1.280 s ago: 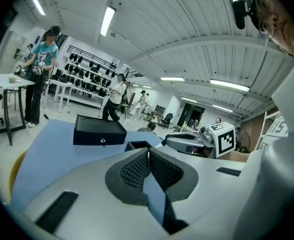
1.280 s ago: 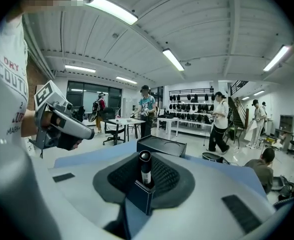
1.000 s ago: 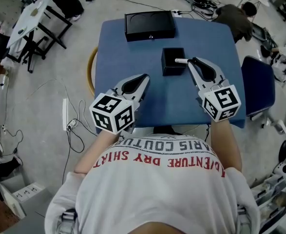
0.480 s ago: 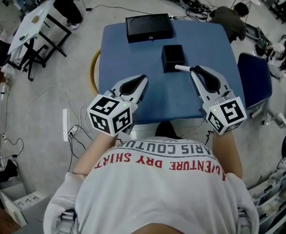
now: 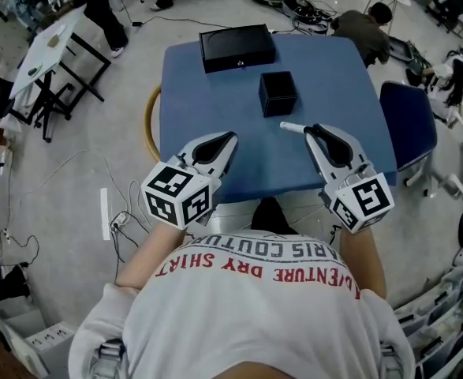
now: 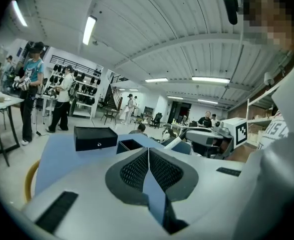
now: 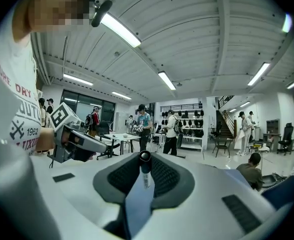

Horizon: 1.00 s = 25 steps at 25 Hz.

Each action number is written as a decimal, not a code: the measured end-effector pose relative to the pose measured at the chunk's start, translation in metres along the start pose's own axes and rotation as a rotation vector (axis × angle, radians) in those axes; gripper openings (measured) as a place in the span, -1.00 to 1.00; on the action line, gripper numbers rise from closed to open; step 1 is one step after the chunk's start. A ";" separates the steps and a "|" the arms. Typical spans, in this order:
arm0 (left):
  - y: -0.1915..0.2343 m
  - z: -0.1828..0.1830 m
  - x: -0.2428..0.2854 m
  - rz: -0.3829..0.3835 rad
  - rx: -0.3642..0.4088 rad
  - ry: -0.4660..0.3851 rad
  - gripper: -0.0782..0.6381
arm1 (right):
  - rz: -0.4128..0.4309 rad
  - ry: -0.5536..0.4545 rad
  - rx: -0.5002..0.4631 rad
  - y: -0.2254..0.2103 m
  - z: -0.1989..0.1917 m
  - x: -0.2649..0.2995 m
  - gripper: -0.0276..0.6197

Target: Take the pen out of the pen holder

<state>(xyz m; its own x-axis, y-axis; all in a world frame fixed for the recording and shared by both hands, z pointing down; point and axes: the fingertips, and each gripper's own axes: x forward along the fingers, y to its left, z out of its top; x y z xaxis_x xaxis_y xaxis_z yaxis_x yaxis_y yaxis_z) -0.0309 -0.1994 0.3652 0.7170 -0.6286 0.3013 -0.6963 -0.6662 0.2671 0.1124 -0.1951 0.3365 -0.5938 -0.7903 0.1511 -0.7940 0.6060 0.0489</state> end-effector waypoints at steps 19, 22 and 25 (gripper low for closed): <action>-0.017 -0.005 0.004 -0.074 0.019 -0.001 -0.69 | -0.061 0.024 0.038 0.010 -0.017 -0.026 -0.68; -0.022 -0.003 0.003 -0.078 0.012 -0.004 -0.69 | -0.072 0.030 0.041 0.011 -0.012 -0.034 -0.68; -0.028 -0.001 0.003 -0.087 0.032 -0.004 -0.69 | -0.078 0.026 0.039 0.011 -0.010 -0.039 -0.68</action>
<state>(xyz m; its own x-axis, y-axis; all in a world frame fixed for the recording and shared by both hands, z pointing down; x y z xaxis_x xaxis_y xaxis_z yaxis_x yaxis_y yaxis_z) -0.0094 -0.1827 0.3593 0.7747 -0.5697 0.2744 -0.6303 -0.7306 0.2626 0.1282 -0.1570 0.3405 -0.5267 -0.8321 0.1736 -0.8425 0.5381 0.0232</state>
